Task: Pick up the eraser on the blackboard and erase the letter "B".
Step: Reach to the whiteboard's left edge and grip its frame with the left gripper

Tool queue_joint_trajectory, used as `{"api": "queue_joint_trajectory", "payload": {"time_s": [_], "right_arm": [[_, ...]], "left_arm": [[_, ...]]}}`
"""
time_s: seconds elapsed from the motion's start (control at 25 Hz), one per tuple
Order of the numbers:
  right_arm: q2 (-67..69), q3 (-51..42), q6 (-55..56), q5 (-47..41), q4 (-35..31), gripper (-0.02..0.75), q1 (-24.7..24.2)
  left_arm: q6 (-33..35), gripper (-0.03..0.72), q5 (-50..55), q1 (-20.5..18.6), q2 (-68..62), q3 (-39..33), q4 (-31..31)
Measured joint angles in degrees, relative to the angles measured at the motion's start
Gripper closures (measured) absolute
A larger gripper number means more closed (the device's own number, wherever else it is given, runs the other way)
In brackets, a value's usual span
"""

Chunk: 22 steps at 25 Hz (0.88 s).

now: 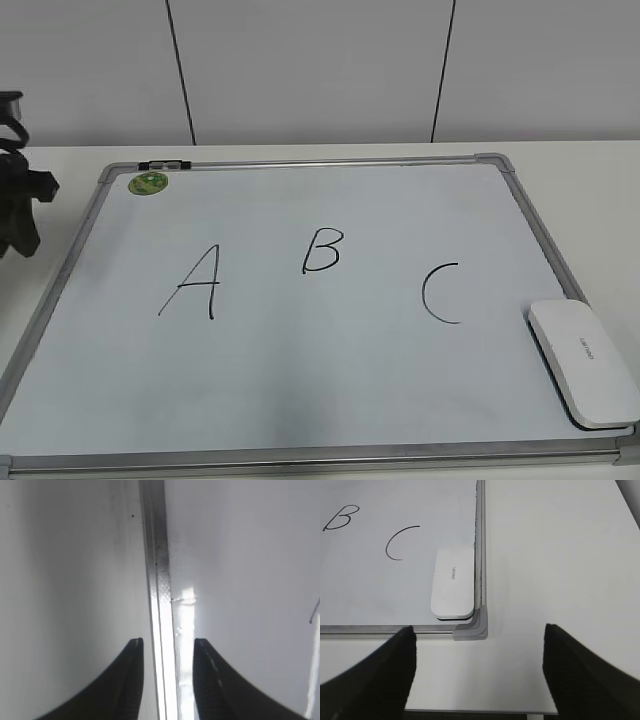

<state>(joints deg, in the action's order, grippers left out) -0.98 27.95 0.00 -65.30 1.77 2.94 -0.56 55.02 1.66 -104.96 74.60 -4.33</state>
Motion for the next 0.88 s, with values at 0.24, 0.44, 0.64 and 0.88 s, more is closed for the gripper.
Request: {"api": "queue_joint_trajectory", "payload": {"time_s": [0.24, 0.44, 0.64, 0.88], "right_arm": [[0.00, 0.00, 0.00, 0.00, 0.00, 0.151, 0.00], [0.00, 0.00, 0.00, 0.00, 0.00, 0.151, 0.00], [0.00, 0.00, 0.00, 0.00, 0.00, 0.151, 0.00], [0.00, 0.00, 0.00, 0.00, 0.00, 0.151, 0.00]], "left_arm": [[-1.21, 0.445, -0.50, 0.00, -8.02, 2.30, 0.09], [-1.42, 0.445, -1.84, 0.00, -12.92, 4.67, 0.24], [-2.97, 0.445, -3.38, 0.00, -14.07, 5.53, 2.31], [-4.24, 0.445, -4.27, 0.00, -14.16, 5.53, 3.70]]}}
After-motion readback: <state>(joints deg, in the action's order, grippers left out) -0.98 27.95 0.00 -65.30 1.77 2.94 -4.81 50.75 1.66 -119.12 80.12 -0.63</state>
